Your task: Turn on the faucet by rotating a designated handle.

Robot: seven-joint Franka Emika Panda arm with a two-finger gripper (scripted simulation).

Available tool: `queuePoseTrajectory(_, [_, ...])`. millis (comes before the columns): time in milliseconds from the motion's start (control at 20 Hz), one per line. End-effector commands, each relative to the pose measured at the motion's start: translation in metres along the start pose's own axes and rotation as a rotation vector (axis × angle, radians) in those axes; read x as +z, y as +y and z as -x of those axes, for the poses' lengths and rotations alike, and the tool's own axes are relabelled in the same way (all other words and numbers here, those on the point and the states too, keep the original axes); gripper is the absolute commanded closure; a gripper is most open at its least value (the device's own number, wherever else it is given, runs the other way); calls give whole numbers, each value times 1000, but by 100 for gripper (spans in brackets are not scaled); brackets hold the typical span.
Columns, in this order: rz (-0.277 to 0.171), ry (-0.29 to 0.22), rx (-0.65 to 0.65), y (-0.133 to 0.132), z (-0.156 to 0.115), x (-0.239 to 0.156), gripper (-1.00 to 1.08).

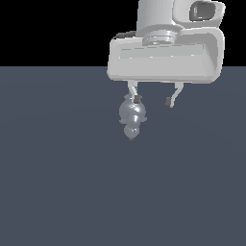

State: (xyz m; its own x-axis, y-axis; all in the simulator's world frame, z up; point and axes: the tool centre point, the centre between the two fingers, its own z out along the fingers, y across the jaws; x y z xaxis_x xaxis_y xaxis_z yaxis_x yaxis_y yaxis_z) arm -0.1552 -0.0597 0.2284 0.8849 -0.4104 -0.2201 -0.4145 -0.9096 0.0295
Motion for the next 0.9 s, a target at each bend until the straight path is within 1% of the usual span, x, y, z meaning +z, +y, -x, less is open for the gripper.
queuePoseTrajectory(0, [0, 39, 92, 12, -35, 13, -34])
queuePoseTrajectory(50, [-8, 46, 79, -12, -42, 18, -21])
queuePoseTrajectory(100, [-8, 100, 60, -4, -69, 11, -44])
queuePoseTrajectory(150, [-3, 44, 142, -1, -36, 50, 12])
queuePoseTrajectory(200, [-1, 14, 186, 18, -47, 63, 12])
queuePoseTrajectory(250, [-1, 70, 104, 15, -91, 45, 5])
queuePoseTrajectory(300, [-2, 95, 68, 2, -80, 37, 5])
queuePoseTrajectory(350, [-2, -4, 84, 6, -37, 84, -34])
queuePoseTrajectory(400, [-3, -25, 88, 8, -42, 93, -34])
queuePoseTrajectory(450, [43, 29, 158, 27, -74, 81, -52])
queuePoseTrajectory(500, [48, 35, 165, 29, -73, 80, -52])
queuePoseTrajectory(550, [33, 37, 66, -39, -66, 96, -51])
queuePoseTrajectory(600, [18, 39, -33, -75, -53, 94, -51])
queuePoseTrajectory(650, [-37, 81, 38, -99, -65, 78, 36])
queuePoseTrajectory(700, [-46, 89, 61, -112, -64, 81, 4])
queuePoseTrajectory(750, [-61, 78, 91, -124, -58, 91, -56])
queuePoseTrajectory(800, [-78, 67, 136, -133, -55, 100, -59])
queuePoseTrajectory(850, [-98, 53, 233, -118, -63, 110, -85])
